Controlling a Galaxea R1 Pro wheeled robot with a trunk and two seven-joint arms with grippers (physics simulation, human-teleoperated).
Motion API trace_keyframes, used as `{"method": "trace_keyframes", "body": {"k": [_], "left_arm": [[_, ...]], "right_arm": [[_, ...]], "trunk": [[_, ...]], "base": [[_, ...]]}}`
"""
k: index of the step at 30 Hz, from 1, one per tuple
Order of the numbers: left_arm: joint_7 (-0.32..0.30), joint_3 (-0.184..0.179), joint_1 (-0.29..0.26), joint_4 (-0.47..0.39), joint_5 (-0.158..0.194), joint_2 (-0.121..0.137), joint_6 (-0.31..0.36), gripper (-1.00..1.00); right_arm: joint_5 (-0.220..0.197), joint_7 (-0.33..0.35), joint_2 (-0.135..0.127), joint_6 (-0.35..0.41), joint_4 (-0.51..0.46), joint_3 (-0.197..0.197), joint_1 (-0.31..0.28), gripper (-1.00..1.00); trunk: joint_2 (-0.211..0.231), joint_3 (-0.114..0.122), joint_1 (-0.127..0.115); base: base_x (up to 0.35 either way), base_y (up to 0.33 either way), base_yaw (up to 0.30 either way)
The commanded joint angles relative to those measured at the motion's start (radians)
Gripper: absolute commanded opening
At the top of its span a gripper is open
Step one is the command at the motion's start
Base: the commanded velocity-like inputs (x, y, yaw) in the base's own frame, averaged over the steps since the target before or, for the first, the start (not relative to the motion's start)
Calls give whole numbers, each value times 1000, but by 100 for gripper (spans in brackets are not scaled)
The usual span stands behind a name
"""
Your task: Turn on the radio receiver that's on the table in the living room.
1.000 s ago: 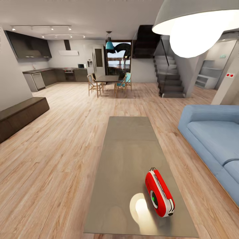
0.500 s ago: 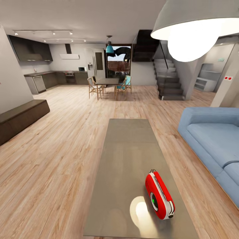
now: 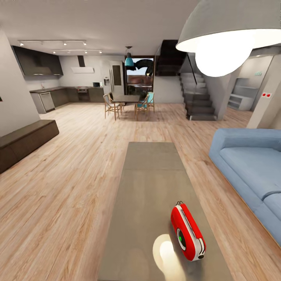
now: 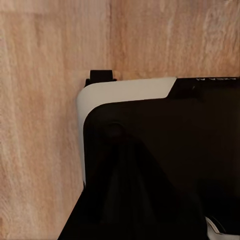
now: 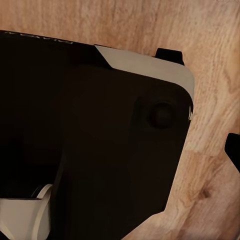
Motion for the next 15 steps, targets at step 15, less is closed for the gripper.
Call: {"method": "trace_keyframes", "body": {"k": [15], "left_arm": [[0, 0, 0, 1, 0, 0, 0, -100]], "right_arm": [[1, 1, -14, 1, 0, 0, 0, 100]], "trunk": [[0, 1, 0]], "base": [[0, 0, 0]]}}
